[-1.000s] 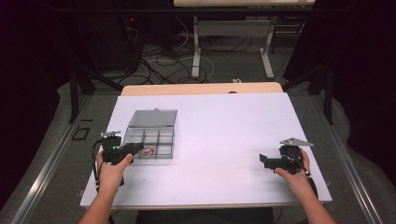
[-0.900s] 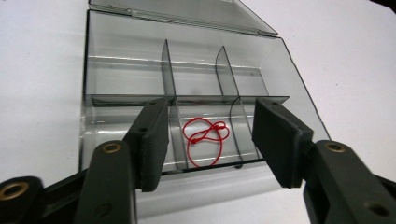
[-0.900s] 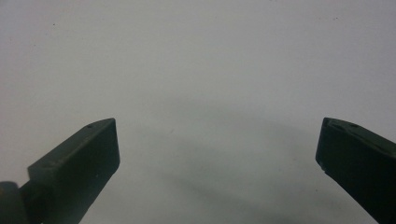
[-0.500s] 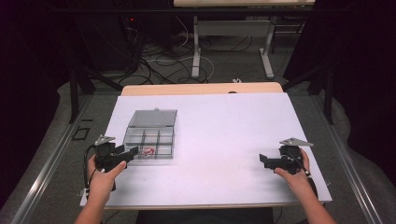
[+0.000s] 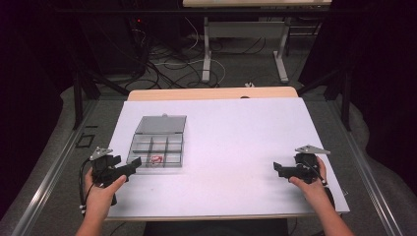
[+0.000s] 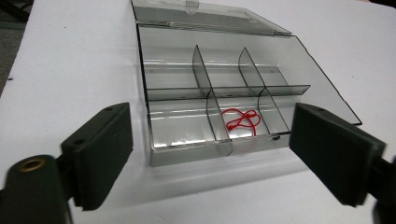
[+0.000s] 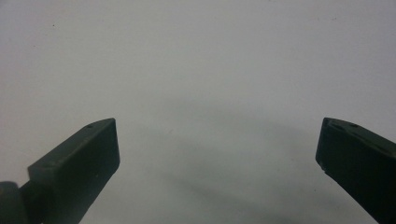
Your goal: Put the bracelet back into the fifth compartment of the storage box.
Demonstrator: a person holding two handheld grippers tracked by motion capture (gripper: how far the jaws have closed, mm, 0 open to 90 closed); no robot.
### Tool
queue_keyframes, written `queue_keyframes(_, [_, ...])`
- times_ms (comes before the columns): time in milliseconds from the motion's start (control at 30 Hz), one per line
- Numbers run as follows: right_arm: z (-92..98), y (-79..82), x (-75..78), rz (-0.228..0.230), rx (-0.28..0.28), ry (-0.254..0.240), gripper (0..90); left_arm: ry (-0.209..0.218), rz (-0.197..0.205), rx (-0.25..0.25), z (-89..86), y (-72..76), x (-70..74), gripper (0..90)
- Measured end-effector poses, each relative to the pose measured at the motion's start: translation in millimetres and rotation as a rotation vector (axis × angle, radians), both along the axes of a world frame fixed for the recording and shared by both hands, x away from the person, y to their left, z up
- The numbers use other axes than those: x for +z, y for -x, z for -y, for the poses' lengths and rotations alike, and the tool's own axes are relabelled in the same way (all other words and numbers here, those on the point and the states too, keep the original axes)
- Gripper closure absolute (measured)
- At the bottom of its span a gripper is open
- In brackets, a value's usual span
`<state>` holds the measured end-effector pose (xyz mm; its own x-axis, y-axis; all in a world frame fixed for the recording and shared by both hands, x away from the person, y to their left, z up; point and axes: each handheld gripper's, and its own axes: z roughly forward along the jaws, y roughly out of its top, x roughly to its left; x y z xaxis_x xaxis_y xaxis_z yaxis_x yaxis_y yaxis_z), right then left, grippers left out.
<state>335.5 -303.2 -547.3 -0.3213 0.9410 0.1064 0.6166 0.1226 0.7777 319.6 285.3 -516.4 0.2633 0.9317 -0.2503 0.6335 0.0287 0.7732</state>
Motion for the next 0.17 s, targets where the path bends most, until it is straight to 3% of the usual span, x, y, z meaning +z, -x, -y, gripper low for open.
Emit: queue_keyframes(167, [0.4, -0.4, -0.6, -0.003, -0.001, -0.003, 0.0, 0.001, 0.012, -0.002, 0.3, -1.8, -3.1, 6.4])
